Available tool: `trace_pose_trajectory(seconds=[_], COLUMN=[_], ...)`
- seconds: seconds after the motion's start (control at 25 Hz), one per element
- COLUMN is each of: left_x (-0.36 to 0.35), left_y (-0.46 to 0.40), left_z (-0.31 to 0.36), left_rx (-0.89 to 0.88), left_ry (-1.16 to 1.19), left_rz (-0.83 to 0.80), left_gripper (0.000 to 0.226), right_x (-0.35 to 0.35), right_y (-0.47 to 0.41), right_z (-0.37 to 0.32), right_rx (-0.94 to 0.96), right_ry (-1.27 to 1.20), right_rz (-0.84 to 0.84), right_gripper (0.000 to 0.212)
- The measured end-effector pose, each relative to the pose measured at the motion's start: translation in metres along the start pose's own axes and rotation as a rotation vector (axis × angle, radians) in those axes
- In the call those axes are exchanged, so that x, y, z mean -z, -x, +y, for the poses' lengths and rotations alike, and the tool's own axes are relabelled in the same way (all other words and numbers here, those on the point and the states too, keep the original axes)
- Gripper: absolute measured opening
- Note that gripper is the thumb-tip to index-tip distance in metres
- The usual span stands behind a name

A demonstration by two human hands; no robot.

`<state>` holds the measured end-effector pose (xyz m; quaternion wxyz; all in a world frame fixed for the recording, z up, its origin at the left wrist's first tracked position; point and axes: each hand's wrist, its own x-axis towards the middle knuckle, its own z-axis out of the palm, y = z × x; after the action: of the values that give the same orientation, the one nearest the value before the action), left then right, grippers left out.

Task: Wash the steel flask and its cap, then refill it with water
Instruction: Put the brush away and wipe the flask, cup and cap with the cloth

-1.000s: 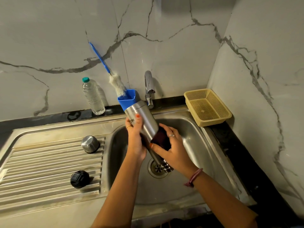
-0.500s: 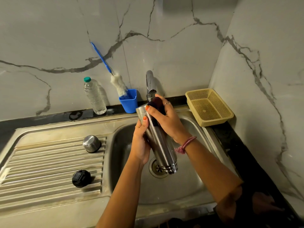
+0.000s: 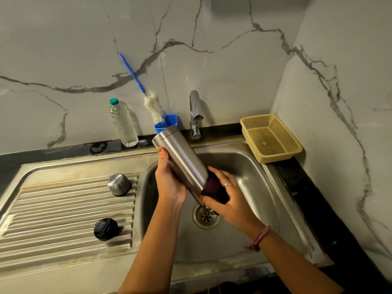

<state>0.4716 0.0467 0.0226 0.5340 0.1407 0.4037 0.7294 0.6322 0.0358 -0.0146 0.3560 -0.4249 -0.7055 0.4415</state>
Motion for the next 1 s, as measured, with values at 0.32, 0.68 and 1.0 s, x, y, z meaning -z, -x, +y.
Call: trace_pose_trajectory(seconds=[0.32,0.68,1.0], left_x=[-0.008,-0.005,-0.007], left_y=[0.010,0.005,0.010], left_z=[-0.012,-0.009,-0.008], left_rx=[0.036,0.007,0.037], left_ry=[-0.109,-0.140,-0.169], left_rz=[-0.006,-0.162,-0.221], left_gripper=[0.061,0.055,0.056], right_x=[-0.008,-0.009,0.004], right_y=[-0.002,-0.069,-0.083], right_z=[-0.006,-0.049,-0.066], right_rx=[-0.099,-0.056,0.046], right_ry=[0.105,0.058,0.028], right_rz=[0.076,0.131,0.152], right_gripper=[0.089,0.079,0.071])
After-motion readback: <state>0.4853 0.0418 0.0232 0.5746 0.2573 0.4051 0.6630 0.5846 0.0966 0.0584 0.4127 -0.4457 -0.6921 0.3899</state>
